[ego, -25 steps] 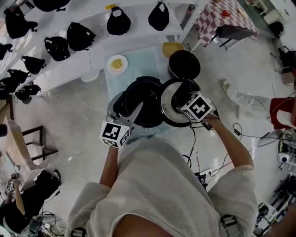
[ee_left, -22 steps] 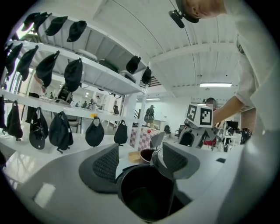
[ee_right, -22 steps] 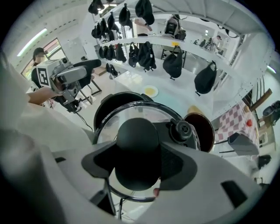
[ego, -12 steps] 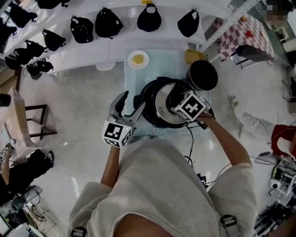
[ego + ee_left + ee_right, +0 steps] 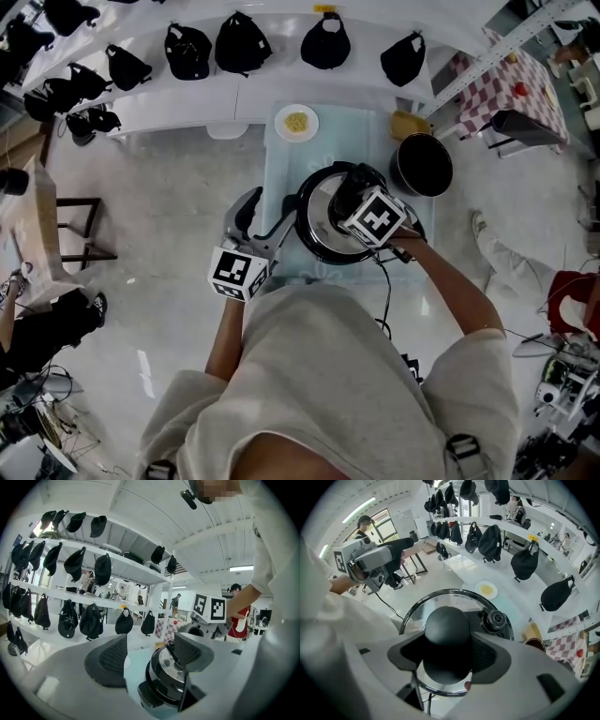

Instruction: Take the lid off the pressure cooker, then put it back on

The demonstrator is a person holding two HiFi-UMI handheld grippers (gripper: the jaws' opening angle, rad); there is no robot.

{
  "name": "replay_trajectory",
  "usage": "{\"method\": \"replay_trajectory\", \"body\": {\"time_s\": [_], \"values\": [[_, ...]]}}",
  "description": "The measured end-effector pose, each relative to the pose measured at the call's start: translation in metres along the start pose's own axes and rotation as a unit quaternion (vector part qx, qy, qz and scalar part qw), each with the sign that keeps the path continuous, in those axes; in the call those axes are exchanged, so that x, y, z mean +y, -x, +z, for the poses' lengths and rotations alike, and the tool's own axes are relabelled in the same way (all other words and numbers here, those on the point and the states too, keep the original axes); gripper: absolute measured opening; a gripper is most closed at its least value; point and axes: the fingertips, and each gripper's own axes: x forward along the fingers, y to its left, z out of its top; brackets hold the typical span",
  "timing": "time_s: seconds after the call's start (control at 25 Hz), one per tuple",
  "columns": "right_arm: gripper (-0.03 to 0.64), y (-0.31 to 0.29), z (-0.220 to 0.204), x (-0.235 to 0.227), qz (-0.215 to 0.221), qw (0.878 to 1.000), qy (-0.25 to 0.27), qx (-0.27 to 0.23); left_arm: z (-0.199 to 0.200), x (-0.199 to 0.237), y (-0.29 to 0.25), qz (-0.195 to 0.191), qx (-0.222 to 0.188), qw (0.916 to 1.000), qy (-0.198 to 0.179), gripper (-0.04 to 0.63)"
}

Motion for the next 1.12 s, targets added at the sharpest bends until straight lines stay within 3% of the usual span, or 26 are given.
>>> {"method": "replay_trajectory", "body": {"time_s": [0.2,0.68,0.92,1.04,1.12], "values": [[0.272,-0.014,0.006,0.005,-0.004,0.999,0.038,0.01,-0.001,0.001,0.0,0.001,0.001,1.0,0.0,0.296],[0.273,-0.024,0.0,0.001,0.01,0.999,0.041,0.027,-0.003,-0.001,-0.005,-0.006,0.006,1.0,-0.001,0.296],[0.276,-0.026,-0.004,0.005,0.021,0.996,0.073,0.037,-0.002,-0.002,-0.006,-0.005,0.005,1.0,0.0,0.296],[0.276,-0.041,-0.007,-0.009,0.003,0.991,0.123,0.042,-0.002,-0.001,-0.006,-0.004,0.005,1.0,0.0,0.296],[0.276,-0.041,-0.007,-0.006,0.013,0.984,0.168,0.054,-0.002,-0.001,-0.007,-0.003,0.006,1.0,0.0,0.296]]}}
